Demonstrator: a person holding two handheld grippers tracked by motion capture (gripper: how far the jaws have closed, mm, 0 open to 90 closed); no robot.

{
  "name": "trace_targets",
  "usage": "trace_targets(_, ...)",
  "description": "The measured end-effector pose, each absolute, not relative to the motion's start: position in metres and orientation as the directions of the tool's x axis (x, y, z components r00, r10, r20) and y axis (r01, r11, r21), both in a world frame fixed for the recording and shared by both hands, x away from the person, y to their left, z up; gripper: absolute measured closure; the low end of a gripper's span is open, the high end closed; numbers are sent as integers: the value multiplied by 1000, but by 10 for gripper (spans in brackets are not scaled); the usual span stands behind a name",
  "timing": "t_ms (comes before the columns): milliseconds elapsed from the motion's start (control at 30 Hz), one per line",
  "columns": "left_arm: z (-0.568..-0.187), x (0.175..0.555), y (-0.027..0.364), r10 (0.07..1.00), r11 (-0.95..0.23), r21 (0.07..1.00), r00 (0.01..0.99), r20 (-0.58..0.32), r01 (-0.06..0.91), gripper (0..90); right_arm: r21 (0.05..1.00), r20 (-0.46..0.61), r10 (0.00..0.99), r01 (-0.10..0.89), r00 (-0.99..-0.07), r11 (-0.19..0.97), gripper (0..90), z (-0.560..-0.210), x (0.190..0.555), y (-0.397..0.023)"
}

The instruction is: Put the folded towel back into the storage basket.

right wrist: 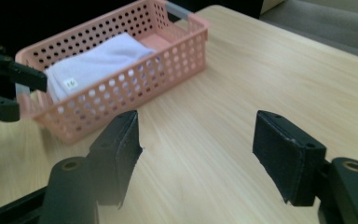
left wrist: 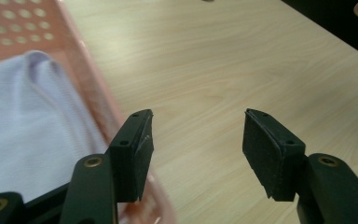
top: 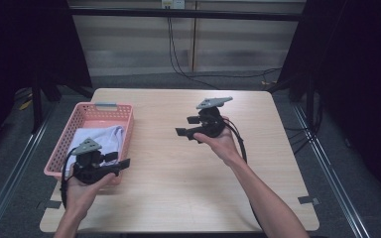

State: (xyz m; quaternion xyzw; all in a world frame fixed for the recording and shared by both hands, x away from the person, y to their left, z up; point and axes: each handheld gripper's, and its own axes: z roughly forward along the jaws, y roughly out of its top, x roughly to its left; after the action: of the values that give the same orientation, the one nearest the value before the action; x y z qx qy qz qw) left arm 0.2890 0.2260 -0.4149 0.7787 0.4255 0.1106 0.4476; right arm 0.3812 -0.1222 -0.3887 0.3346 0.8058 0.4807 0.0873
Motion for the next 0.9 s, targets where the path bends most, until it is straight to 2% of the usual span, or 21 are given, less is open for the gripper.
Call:
trace_targets(367,-431,289,184,730,-259,780,644,-227,569,406,823,188,685,494,-704,282,314,-411,334,-199)
trace_targets(500,-444,281,166,730,-320,766,660,-175,557,380,821,193,708,507,-679,262,314,-418,309,-222)
trace_targets(567,-446,279,163,706,-316,760,676,-211,568,363,807,196,717,525,-669,269,320,-424,295,-233)
trace_targets(667,-449,269,160,700,-335,752,684,-205,568,350,793,194,736,546,-649,272,326,-433,275,-252)
trace_targets(767,-457,257,162,690,-369,731,696,-198,574,348,788,231,761,575,-606,219,325,-442,257,-272)
trace_targets(900,-469,239,171,693,-354,712,682,-235,606,341,773,239,786,601,-570,201,325,-453,233,-288)
